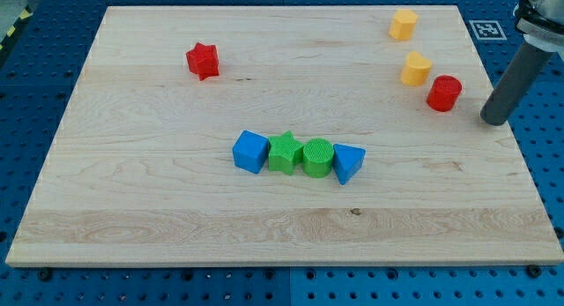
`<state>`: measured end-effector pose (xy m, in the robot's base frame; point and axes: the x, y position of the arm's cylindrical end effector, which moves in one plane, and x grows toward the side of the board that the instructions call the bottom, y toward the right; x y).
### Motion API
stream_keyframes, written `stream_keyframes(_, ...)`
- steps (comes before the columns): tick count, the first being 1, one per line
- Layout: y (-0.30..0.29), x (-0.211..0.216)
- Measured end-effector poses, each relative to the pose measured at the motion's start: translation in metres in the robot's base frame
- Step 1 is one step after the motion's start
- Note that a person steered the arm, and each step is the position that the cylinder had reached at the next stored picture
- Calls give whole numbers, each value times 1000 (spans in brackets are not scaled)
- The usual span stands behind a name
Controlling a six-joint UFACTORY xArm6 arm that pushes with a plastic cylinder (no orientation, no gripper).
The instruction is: Move the red circle towards the red star
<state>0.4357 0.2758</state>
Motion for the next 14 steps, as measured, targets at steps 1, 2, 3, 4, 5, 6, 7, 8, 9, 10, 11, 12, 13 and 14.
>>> stream_keyframes(1, -2, -6)
stream_keyframes(2, -20, -21)
stream_keyframes(3, -47, -41)
stream_keyframes(4, -79, -57)
stream_keyframes(5, -110, -61)
stream_keyframes(6, -137, -61)
stream_keyframes(7, -160, -61)
stream_keyframes(8, -179, -61)
stream_keyframes(9, -172, -61)
stream_keyframes(10, -157, -56)
stream_keyframes(11, -159, -45)
stream_keyframes(12, -186, -44)
stream_keyframes(13, -227, -44)
stream_keyframes(14, -254, -44)
